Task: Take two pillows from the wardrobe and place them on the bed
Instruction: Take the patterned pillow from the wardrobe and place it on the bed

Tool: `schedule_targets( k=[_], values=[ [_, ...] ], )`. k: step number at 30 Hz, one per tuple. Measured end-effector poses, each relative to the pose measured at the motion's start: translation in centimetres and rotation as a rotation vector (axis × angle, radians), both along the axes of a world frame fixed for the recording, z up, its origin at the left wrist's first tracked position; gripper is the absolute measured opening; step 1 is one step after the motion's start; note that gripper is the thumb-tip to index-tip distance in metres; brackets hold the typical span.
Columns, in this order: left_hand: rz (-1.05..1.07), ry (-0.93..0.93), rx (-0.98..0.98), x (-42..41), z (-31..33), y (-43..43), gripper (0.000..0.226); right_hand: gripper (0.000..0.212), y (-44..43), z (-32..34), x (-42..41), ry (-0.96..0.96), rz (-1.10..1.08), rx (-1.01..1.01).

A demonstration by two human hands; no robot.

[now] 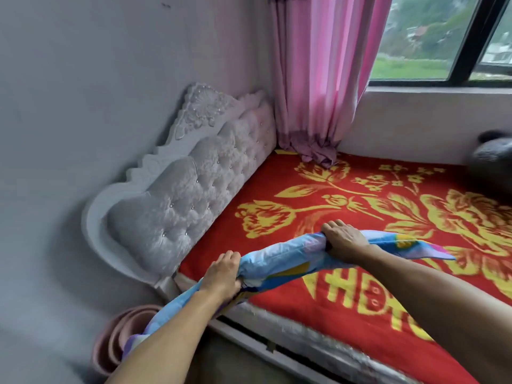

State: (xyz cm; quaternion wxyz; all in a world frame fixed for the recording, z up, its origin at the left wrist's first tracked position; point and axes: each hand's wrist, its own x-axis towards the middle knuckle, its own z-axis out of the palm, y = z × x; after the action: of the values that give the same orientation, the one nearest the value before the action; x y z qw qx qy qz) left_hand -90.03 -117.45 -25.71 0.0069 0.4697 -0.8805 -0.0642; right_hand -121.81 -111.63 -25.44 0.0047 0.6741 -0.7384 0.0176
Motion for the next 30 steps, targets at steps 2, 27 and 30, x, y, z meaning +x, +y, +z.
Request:
schedule_targets(
  k=[2, 27, 30],
  values=[
    [-0.018, -0.018, -0.005, -0.8, 0.7, -3.8, 0.031, 0.024, -2.9, 0.2, -0.7, -0.007, -0.026, 0.0],
    [-0.066, 0.078, 0.179, -8.4, -4.8, -43.3, 0.026, 0.025, -40.3, -3.9, -7.7, 0.001, -0.136, 0.116],
    [-0.108, 0.112, 0.203, -9.3, -5.0, -46.6, 0.026, 0.024, -42.5, -3.4, -8.0, 0.025, -0.187, 0.125]
  ],
)
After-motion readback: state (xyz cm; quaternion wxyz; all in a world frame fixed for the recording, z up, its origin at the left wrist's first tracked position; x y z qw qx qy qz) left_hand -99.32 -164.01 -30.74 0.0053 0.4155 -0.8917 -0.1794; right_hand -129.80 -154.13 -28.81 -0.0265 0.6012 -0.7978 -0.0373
